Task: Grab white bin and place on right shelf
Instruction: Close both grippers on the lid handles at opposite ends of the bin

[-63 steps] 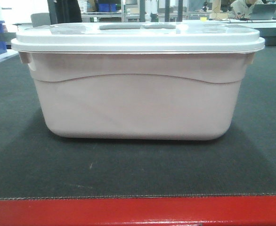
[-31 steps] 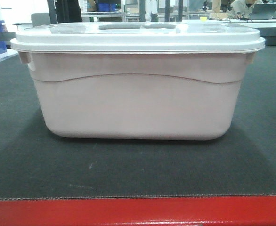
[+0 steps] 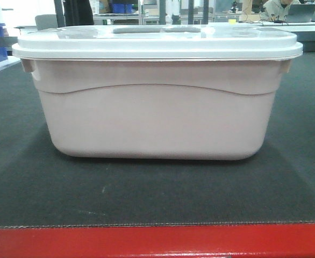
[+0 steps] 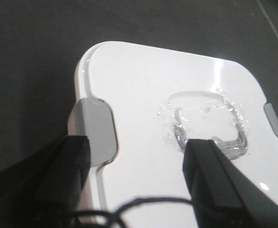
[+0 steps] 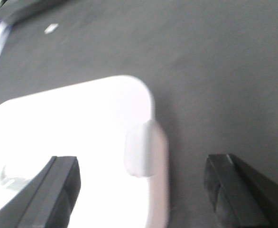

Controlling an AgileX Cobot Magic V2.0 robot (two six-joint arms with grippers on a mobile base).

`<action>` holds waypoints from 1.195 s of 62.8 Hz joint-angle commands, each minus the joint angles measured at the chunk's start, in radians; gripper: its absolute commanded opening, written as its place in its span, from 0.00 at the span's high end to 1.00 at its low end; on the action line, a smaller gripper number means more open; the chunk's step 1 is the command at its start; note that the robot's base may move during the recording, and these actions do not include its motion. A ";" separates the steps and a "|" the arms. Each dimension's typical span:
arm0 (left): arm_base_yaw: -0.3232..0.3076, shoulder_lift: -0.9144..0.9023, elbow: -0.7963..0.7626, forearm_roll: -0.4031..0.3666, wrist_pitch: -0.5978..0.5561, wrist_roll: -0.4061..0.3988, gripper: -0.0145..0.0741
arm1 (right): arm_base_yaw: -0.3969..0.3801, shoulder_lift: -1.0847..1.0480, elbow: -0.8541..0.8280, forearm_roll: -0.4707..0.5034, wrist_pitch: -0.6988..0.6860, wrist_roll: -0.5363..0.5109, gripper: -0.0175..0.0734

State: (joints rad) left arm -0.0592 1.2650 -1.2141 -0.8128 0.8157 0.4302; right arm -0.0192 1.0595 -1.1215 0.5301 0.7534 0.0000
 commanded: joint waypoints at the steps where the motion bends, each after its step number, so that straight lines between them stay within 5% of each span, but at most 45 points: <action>1: 0.041 0.025 -0.067 -0.169 0.042 0.091 0.46 | -0.001 0.041 -0.075 0.177 0.030 -0.128 0.11; 10: 0.195 0.129 -0.080 -0.512 0.263 0.278 0.46 | -0.034 0.137 -0.125 0.389 0.161 -0.276 0.11; 15: 0.288 0.204 -0.080 -0.642 0.416 0.368 0.46 | -0.092 0.196 -0.133 0.556 0.250 -0.390 0.11; 31: 0.317 0.330 -0.080 -0.640 0.503 0.396 0.46 | -0.316 0.352 -0.133 0.912 0.583 -0.654 0.11; 46: 0.270 0.404 -0.080 -0.616 0.503 0.419 0.46 | -0.381 0.492 -0.131 0.906 0.583 -0.725 0.11; 66: 0.223 0.480 -0.080 -0.596 0.503 0.419 0.45 | -0.311 0.600 -0.128 0.836 0.583 -0.739 0.11; 75: 0.223 0.484 -0.080 -0.596 0.503 0.419 0.31 | -0.268 0.604 -0.128 0.836 0.583 -0.739 0.11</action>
State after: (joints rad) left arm 0.1673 1.7953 -1.2603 -1.3358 1.1891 0.8447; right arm -0.3078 1.7069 -1.2188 1.3039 1.1869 -0.7198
